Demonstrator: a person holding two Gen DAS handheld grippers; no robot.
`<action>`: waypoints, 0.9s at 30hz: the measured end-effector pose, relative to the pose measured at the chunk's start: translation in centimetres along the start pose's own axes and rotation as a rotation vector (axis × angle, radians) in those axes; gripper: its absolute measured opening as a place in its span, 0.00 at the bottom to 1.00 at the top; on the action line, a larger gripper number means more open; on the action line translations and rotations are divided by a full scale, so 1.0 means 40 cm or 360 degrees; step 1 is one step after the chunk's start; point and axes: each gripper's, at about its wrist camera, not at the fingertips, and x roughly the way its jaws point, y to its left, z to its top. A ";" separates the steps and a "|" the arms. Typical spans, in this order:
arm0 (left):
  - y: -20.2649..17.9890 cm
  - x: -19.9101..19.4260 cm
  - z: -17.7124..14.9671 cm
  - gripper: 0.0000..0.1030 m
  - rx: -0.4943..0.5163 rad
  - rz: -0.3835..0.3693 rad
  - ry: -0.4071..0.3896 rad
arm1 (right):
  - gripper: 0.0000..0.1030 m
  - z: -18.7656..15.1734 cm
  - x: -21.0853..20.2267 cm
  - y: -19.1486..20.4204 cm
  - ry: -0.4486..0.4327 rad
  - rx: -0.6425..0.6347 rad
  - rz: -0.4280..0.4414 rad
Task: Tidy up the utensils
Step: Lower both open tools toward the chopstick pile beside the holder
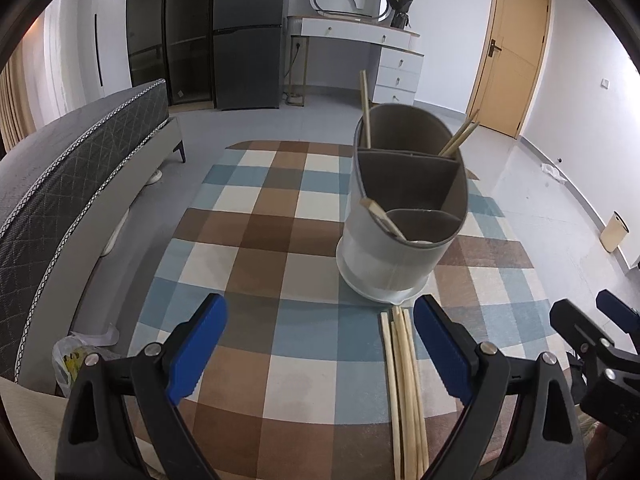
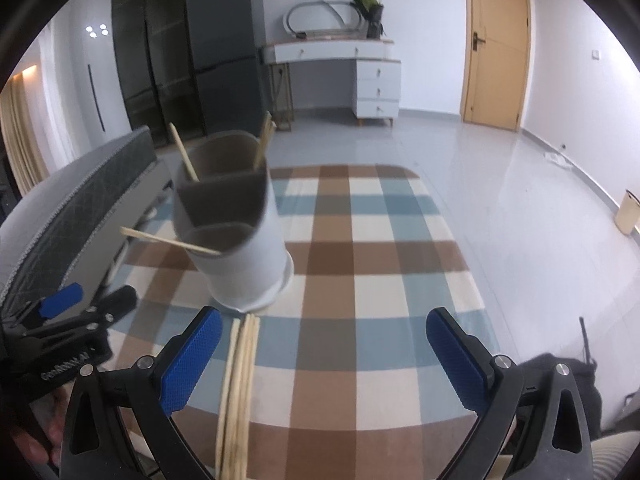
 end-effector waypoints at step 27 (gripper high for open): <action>0.068 0.175 -0.074 0.89 -0.0218 0.0208 0.0625 | 0.30 -0.040 0.368 0.102 0.0689 -0.0029 0.0229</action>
